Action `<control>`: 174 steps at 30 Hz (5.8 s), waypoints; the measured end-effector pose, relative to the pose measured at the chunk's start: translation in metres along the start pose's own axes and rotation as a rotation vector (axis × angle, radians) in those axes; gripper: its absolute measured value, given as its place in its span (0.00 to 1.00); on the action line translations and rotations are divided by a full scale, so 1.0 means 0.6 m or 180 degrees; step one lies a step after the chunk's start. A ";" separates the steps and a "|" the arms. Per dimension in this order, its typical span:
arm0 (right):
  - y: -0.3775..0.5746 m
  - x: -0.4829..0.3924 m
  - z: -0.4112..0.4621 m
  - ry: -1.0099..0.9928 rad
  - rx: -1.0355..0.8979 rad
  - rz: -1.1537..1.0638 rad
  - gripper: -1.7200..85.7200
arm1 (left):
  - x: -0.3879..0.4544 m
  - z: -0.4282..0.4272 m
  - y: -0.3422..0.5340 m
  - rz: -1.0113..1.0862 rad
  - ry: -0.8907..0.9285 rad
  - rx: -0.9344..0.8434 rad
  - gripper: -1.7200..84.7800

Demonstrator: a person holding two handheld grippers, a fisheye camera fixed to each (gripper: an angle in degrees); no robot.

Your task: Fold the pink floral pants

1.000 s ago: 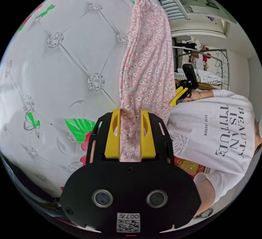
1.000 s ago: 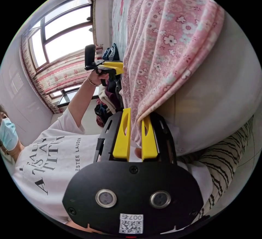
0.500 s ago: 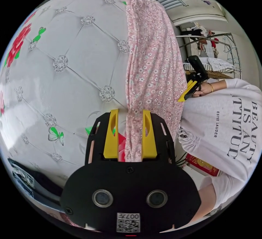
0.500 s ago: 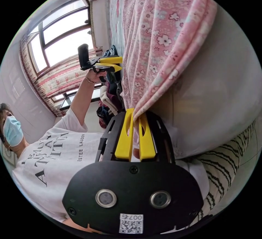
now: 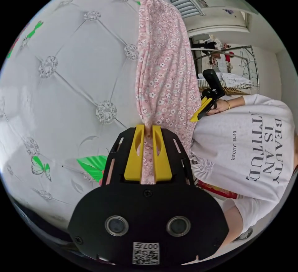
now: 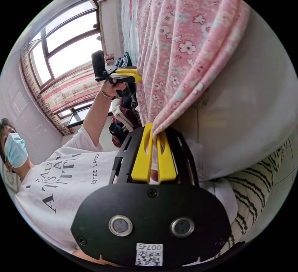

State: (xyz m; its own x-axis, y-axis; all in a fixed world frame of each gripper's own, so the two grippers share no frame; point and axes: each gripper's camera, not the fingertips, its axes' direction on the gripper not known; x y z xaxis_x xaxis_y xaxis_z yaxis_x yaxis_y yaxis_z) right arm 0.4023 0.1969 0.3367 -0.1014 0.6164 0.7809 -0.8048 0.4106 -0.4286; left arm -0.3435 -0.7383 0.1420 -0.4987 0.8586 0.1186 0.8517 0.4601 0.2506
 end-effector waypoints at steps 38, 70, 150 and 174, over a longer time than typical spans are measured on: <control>0.419 -0.778 0.081 0.0462 -0.1326 -0.4602 0.01 | 0.913 -0.139 0.658 -0.0512 -0.1285 0.5148 0.01; 0.309 -0.215 0.266 0.1870 -0.2399 -0.3067 0.01 | 0.687 0.317 0.412 -0.2724 0.0404 0.4385 0.01; -0.496 -0.595 0.114 0.1733 -0.1204 -0.1744 0.11 | 0.271 -0.196 0.549 -0.3160 -0.0023 0.3532 0.10; -0.416 -0.509 -0.014 0.0442 -0.1427 -0.0650 0.03 | 0.348 -0.039 0.564 -0.2593 0.1605 0.4191 0.08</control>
State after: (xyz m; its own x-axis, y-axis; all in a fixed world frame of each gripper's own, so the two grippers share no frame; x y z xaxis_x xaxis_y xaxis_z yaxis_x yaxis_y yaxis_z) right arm 0.6393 -0.0882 0.2015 0.1351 0.5645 0.8143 -0.4671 0.7611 -0.4501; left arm -0.1631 -0.4086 0.2742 -0.6344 0.2697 0.7245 -0.2405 0.8218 -0.5165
